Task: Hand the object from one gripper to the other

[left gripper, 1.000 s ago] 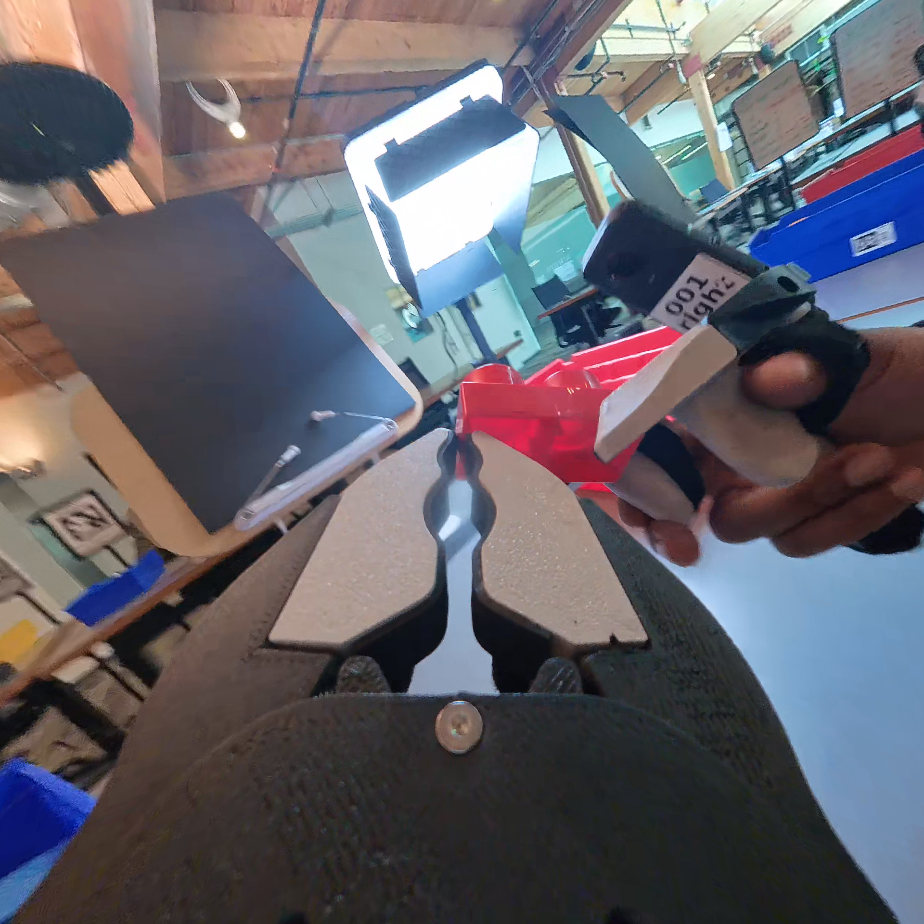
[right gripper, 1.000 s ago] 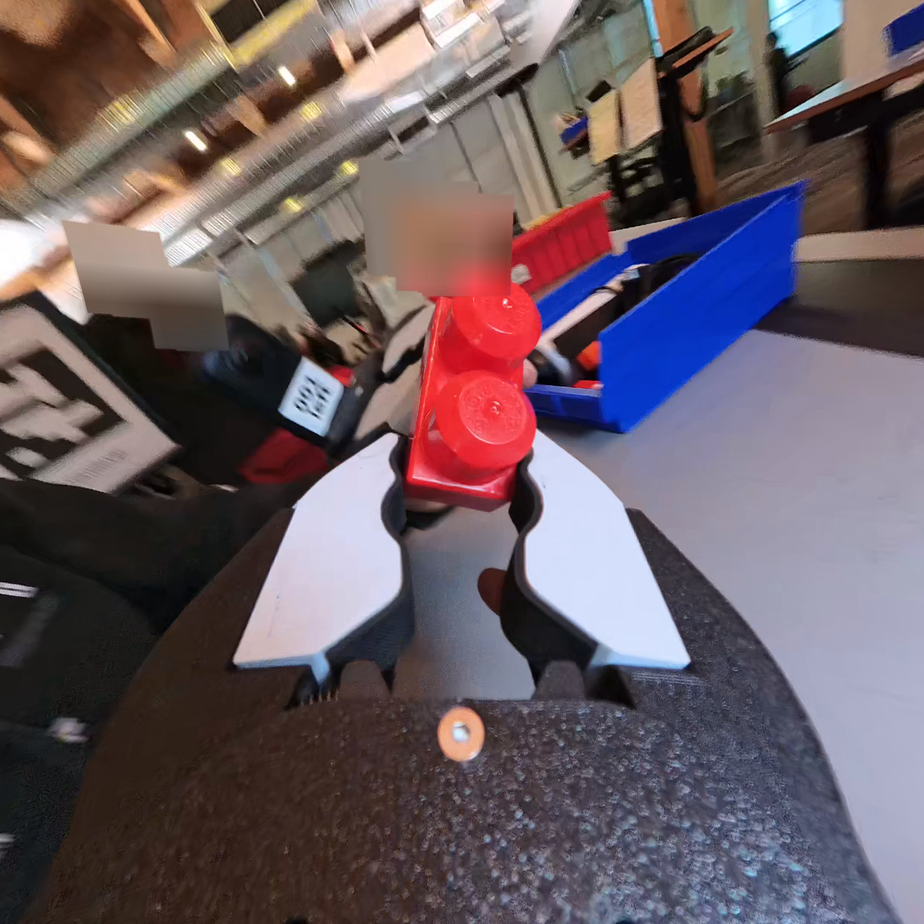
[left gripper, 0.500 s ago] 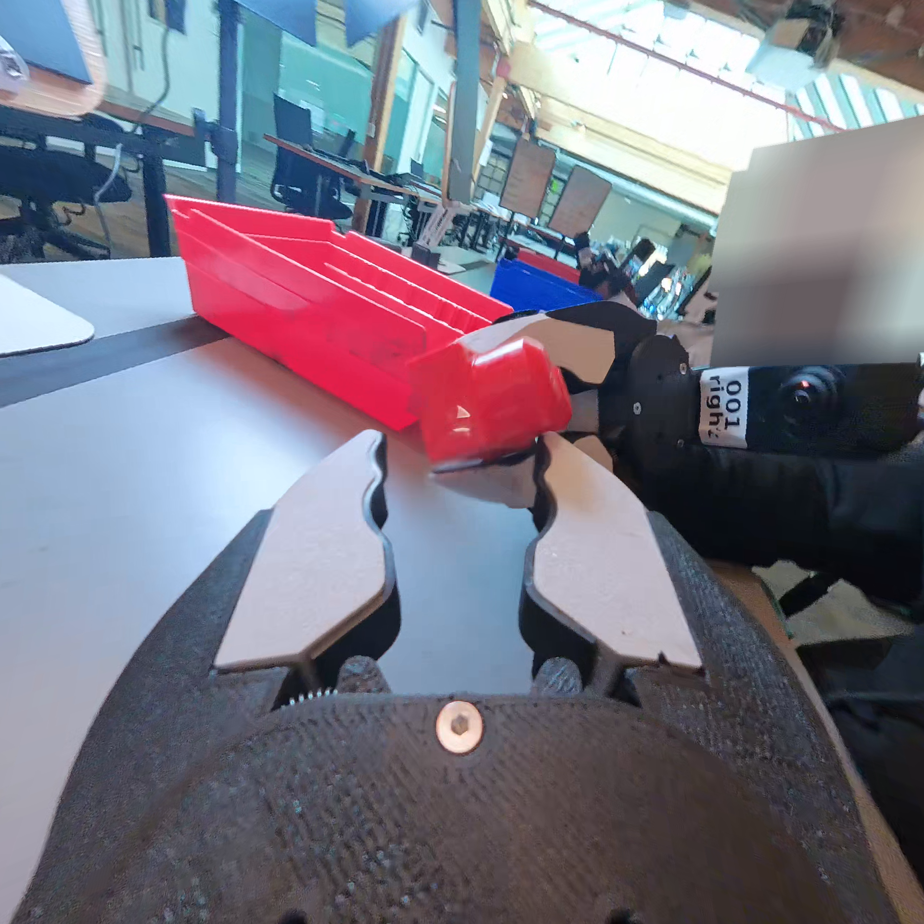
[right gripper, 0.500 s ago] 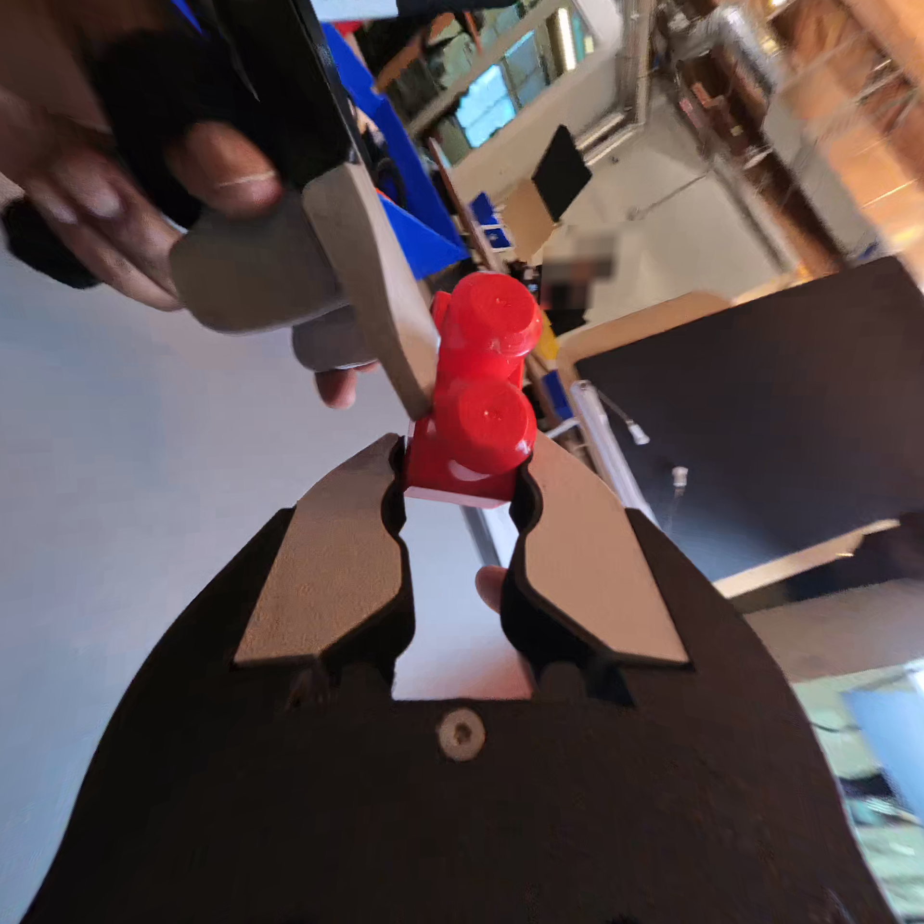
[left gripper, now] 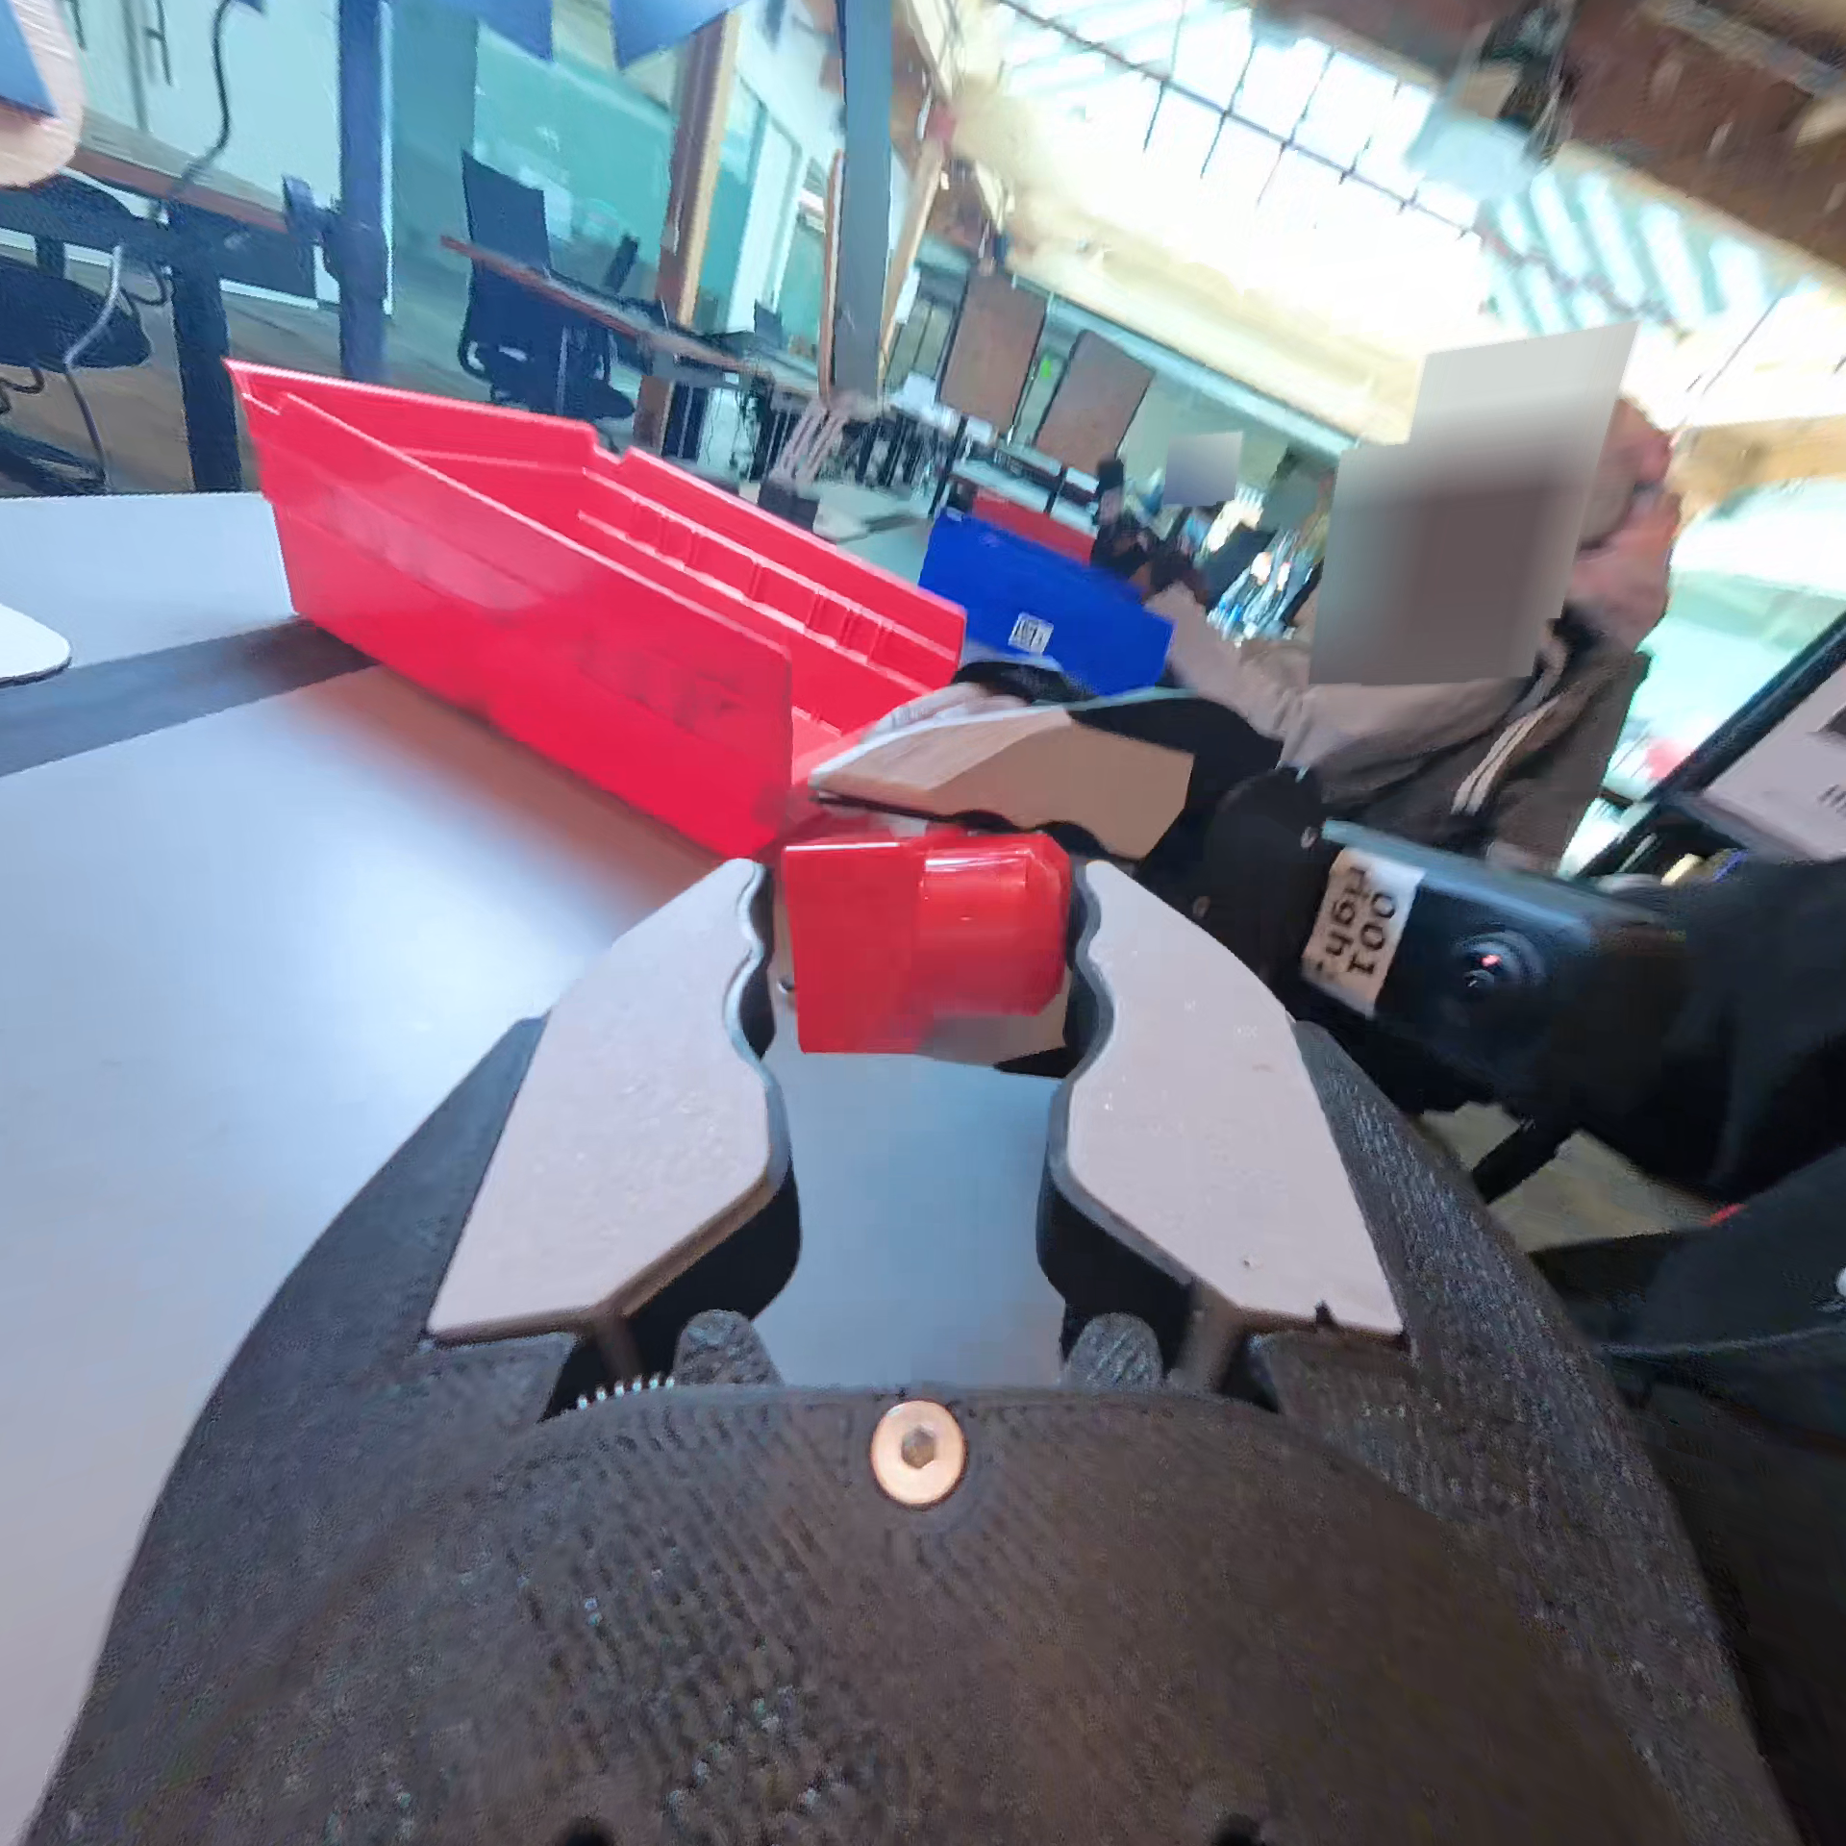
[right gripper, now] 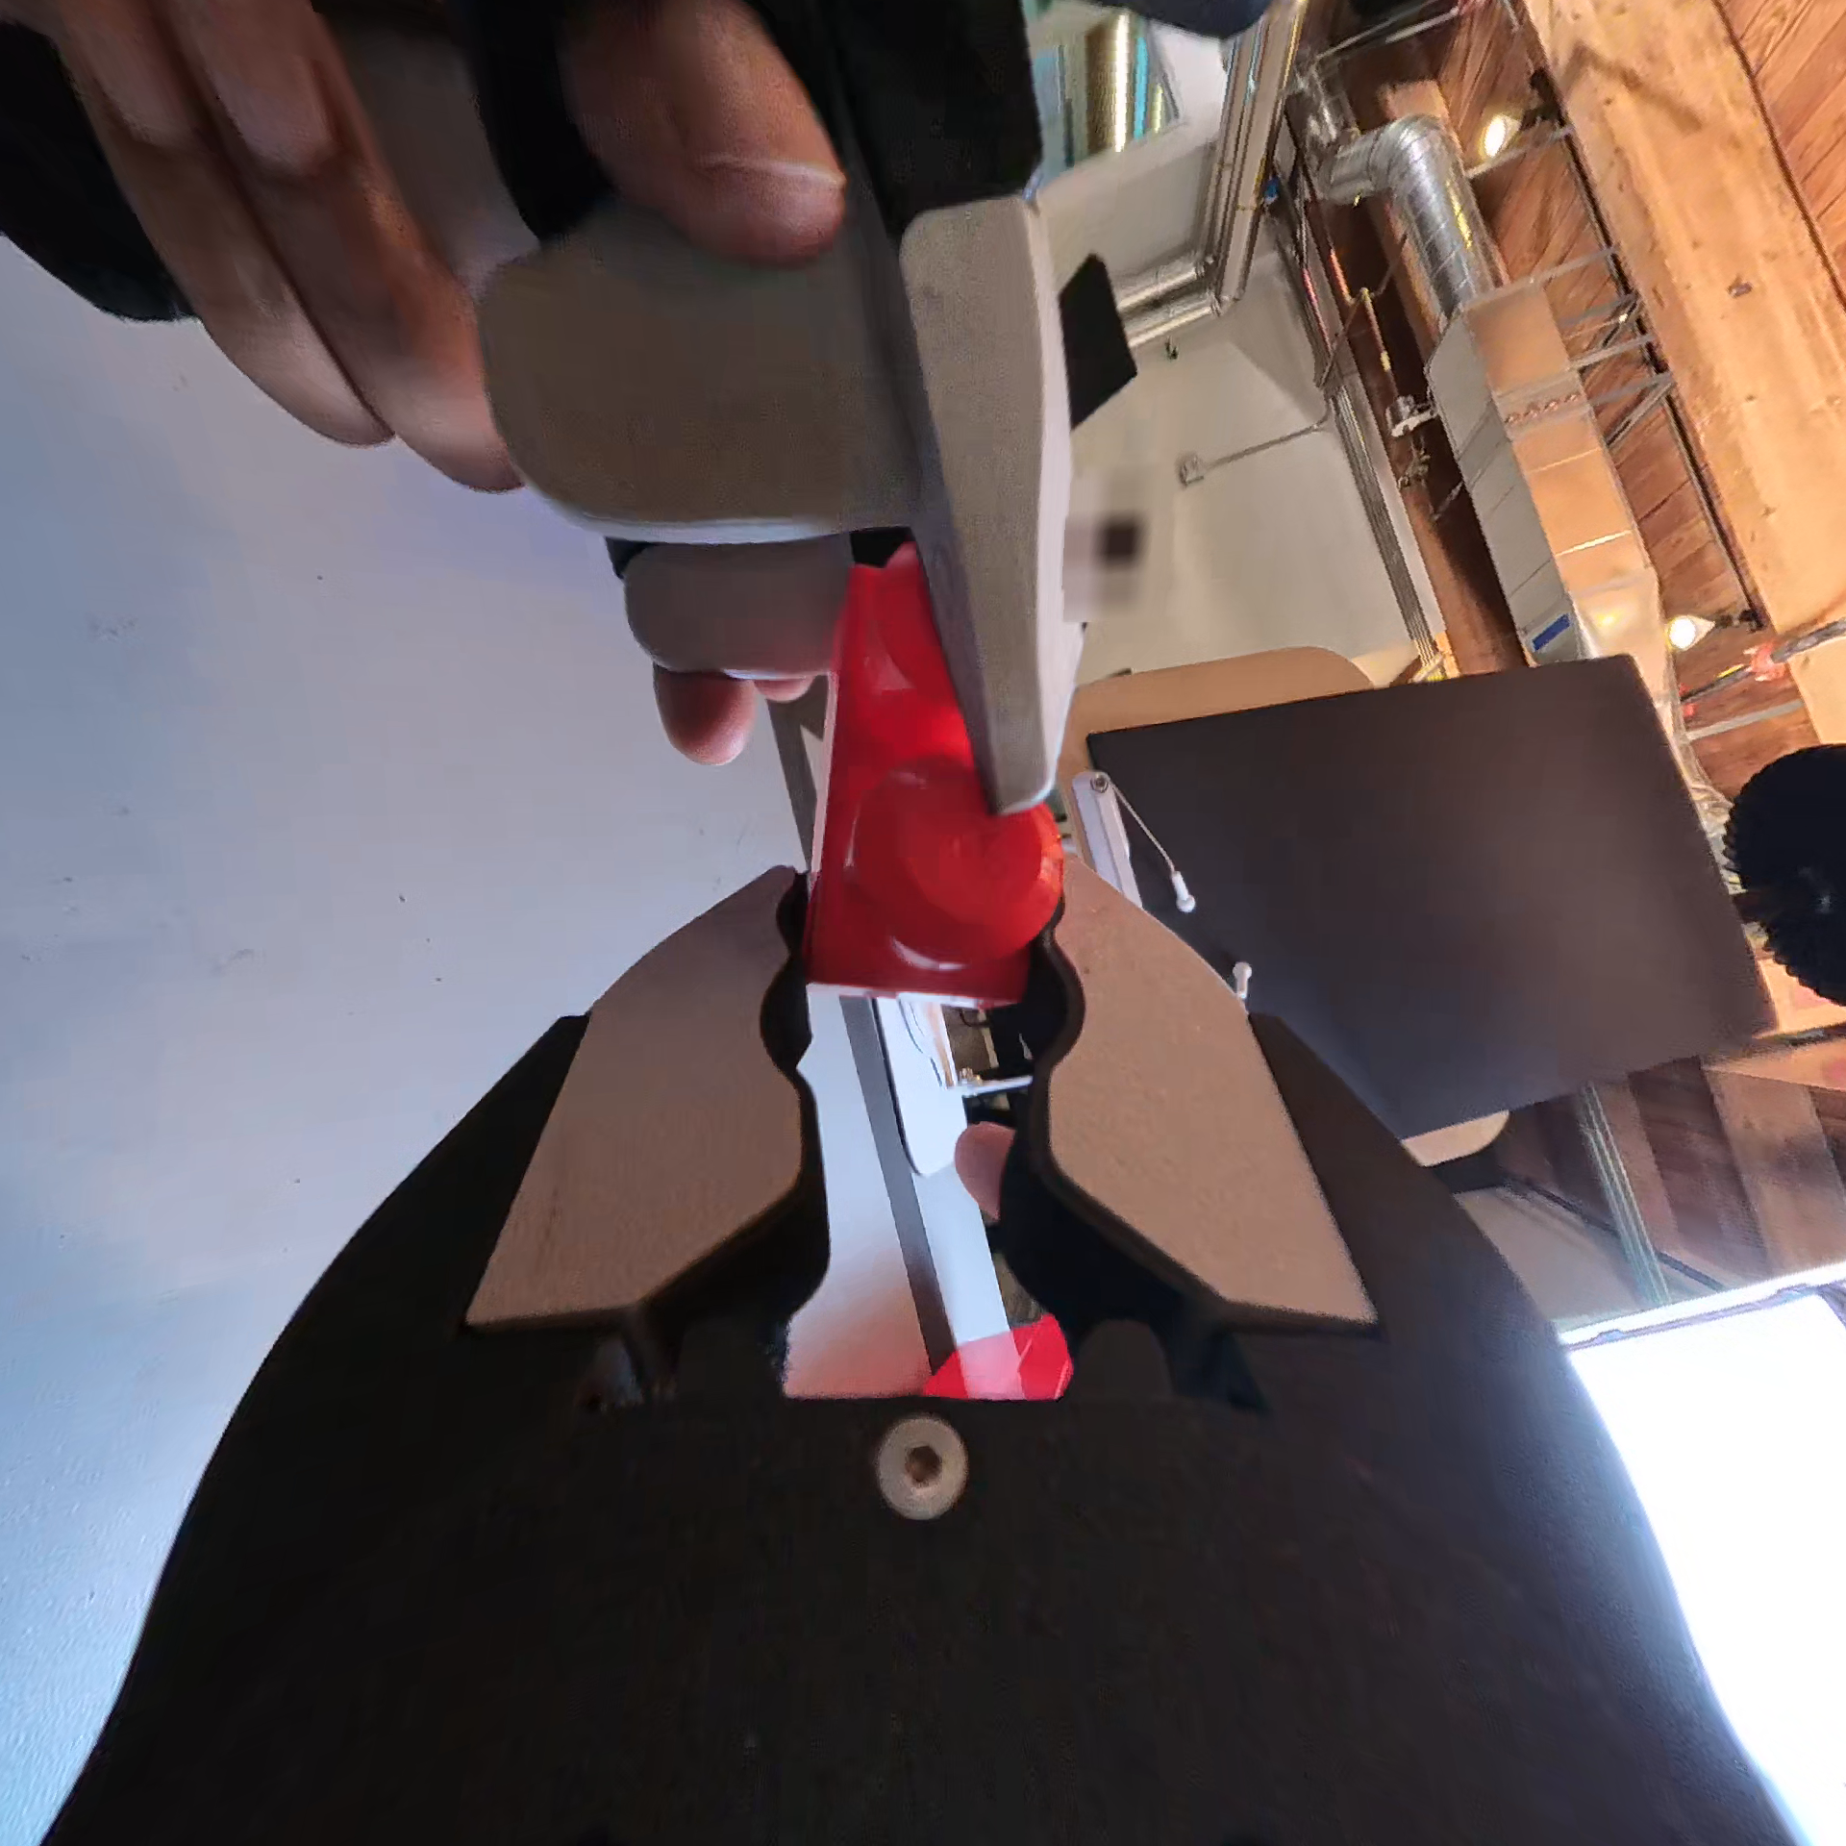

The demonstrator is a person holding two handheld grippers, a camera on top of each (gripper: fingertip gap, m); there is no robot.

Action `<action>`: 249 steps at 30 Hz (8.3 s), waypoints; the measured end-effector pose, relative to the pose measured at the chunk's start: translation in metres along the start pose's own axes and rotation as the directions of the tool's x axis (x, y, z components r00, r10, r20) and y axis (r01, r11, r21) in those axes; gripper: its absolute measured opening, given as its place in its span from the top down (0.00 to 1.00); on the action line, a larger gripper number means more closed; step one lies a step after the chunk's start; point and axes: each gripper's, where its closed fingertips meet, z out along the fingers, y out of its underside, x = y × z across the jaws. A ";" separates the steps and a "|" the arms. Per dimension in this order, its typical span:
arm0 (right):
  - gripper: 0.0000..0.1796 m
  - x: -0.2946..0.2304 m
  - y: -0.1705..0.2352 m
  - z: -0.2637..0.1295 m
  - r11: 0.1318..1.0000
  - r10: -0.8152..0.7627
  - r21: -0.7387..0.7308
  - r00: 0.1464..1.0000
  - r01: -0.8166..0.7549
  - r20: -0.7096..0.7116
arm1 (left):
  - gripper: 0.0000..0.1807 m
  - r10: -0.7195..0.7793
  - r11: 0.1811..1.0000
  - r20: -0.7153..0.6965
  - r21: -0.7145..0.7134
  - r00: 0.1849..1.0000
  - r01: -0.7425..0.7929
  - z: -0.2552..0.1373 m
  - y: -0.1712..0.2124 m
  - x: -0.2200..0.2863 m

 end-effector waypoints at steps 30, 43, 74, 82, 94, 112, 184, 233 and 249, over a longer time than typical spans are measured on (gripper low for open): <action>0.78 0.030 -0.051 -0.033 -0.234 0.490 -0.395 -0.459 -0.888 0.741 | 0.73 0.716 0.696 0.144 -0.065 0.683 -0.715 -0.008 -0.016 0.028; 0.78 0.039 -0.010 -0.019 0.734 0.595 0.207 0.759 -0.647 0.265 | 0.65 -0.141 0.986 -0.052 0.079 0.989 0.145 -0.016 -0.017 -0.006; 0.67 0.009 -0.015 -0.006 0.102 0.856 -0.286 -0.062 -0.953 0.514 | 0.90 0.906 0.354 0.400 -0.539 0.138 -0.764 -0.029 -0.020 -0.040; 0.63 0.000 -0.017 -0.005 0.081 0.858 -0.352 -0.114 -0.932 0.501 | 0.90 0.960 0.046 0.251 -0.574 -0.122 -0.818 -0.011 -0.010 -0.014; 0.81 0.009 -0.018 -0.012 0.100 0.821 -0.282 -0.081 -0.954 0.565 | 0.89 0.966 0.113 0.258 -0.512 -0.027 -0.852 -0.008 -0.007 -0.008; 0.81 0.019 -0.045 -0.030 0.858 0.344 0.304 0.903 -0.413 0.257 | 0.65 -0.439 0.863 -0.229 0.162 0.869 0.478 -0.021 -0.035 -0.008; 0.40 0.019 -0.001 0.005 0.073 0.935 -0.219 -0.010 -0.973 0.355 | 0.82 0.854 0.496 0.397 -0.431 0.335 -0.754 -0.009 -0.016 -0.018; 0.50 0.021 -0.034 -0.025 -0.071 0.685 -0.365 -0.312 -0.928 0.659 | 0.79 0.821 0.532 0.374 -0.226 0.431 -0.816 -0.015 -0.028 -0.001; 0.57 0.013 -0.043 -0.031 0.111 0.687 -0.306 -0.149 -0.946 0.711 | 0.66 0.731 0.679 0.183 -0.107 0.657 -0.726 0.007 -0.012 0.033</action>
